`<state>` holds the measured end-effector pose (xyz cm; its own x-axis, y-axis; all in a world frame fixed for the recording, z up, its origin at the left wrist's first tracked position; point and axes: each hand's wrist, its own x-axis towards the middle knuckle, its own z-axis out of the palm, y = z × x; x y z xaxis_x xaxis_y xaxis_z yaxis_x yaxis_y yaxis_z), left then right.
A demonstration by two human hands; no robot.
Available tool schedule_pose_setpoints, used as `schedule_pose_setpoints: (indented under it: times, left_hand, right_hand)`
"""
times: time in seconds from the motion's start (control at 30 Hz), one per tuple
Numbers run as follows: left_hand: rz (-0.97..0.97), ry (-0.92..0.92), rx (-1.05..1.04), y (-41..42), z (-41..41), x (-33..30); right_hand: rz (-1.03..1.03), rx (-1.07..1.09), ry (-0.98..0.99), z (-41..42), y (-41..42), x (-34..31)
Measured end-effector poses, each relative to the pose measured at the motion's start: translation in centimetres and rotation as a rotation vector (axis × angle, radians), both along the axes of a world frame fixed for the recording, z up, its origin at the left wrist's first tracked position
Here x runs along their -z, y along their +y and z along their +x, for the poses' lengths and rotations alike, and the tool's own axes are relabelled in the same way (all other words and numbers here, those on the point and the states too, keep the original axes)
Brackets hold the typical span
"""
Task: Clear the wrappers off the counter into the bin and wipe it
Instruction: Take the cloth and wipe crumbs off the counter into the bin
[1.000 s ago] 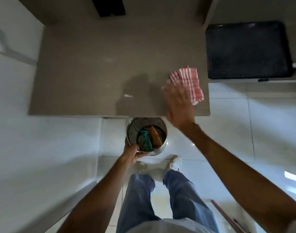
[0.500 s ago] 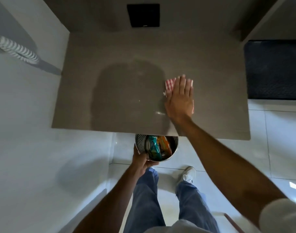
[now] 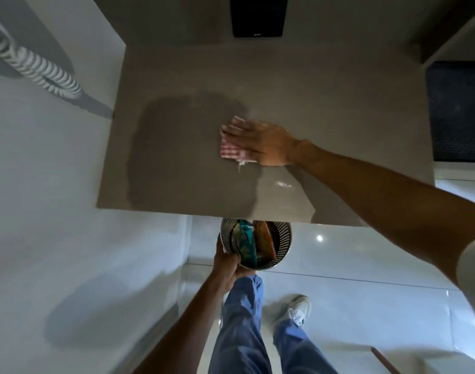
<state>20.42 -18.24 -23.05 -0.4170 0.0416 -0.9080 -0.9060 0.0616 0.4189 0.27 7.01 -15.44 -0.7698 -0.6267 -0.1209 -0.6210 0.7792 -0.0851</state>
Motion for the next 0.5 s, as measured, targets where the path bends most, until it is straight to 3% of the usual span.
schedule_pose_setpoints:
  times: [0.27, 0.37, 0.5]
  left_hand:
    - [0.073, 0.044, -0.07, 1.6, 4.2, -2.2]
    - [0.12, 0.062, -0.096, 2.1, 5.5, -2.5]
    - [0.11, 0.109, -0.102, 3.3, 8.4, -3.9]
  right_hand:
    - [-0.041, 0.189, -0.144, 12.0, 1.0, -0.5]
    - [-0.073, 0.199, -0.115, 15.6, -0.1, -0.3]
    - [-0.27, 0.174, -0.012, 19.9, -2.3, 0.4]
